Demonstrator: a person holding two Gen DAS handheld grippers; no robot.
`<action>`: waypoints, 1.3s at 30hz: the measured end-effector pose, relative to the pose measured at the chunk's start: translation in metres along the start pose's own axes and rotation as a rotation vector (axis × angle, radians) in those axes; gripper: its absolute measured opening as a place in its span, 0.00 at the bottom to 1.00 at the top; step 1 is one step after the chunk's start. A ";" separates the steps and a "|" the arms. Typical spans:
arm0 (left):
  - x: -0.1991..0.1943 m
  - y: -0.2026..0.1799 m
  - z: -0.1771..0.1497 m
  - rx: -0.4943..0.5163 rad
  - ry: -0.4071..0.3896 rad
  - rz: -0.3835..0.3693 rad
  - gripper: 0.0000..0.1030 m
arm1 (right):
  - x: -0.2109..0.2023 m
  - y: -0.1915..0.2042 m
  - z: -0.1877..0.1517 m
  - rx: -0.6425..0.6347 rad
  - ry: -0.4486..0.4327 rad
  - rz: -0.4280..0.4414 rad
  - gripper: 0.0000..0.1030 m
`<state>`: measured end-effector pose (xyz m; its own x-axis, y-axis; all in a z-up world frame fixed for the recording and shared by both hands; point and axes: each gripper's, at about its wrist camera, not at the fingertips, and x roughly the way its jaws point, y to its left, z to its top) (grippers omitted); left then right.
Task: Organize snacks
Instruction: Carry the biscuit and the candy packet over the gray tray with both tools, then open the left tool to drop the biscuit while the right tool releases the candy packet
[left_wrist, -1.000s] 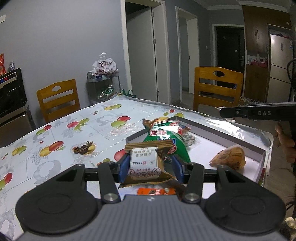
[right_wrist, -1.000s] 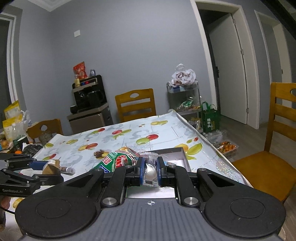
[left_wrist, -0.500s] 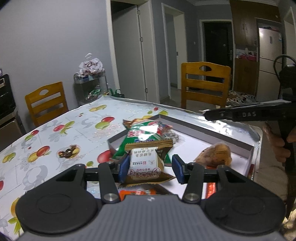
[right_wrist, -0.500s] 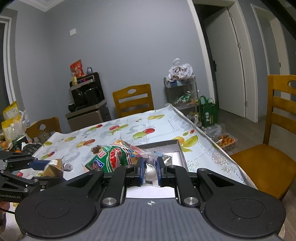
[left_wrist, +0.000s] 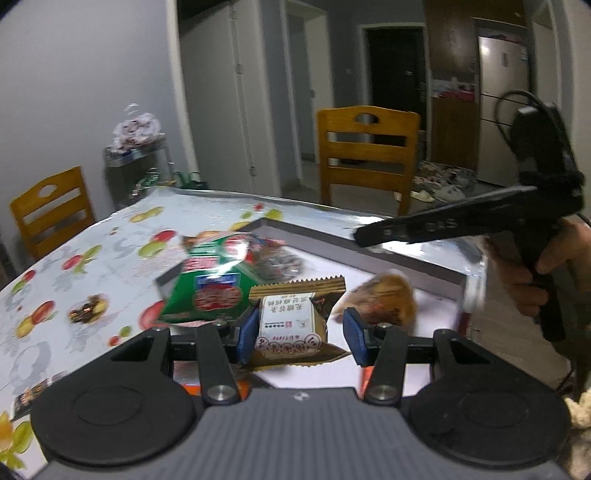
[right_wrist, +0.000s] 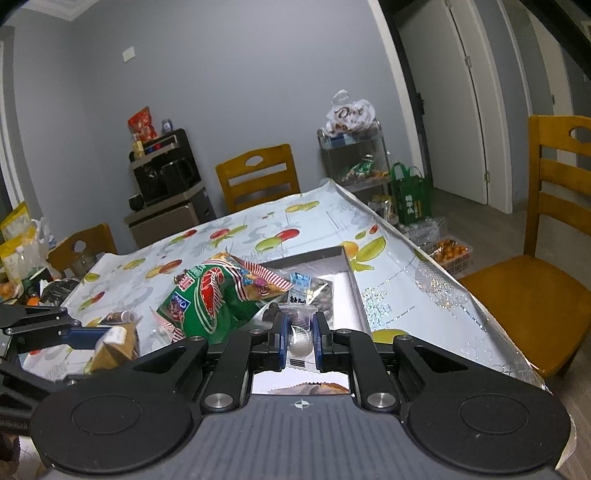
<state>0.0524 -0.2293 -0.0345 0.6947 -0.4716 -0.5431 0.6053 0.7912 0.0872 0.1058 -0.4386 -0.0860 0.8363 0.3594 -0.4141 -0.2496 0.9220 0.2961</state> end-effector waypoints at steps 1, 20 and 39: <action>0.004 -0.005 0.000 0.011 0.007 -0.011 0.46 | 0.002 0.000 0.000 0.002 0.008 0.003 0.15; 0.040 -0.027 -0.017 0.099 0.128 -0.049 0.46 | 0.021 0.014 -0.011 -0.022 0.096 0.022 0.16; 0.034 -0.026 -0.015 0.098 0.113 -0.038 0.48 | 0.018 0.010 -0.009 -0.012 0.089 -0.003 0.27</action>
<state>0.0543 -0.2600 -0.0682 0.6257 -0.4489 -0.6380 0.6689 0.7295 0.1428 0.1134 -0.4213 -0.0980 0.7904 0.3674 -0.4901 -0.2535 0.9246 0.2843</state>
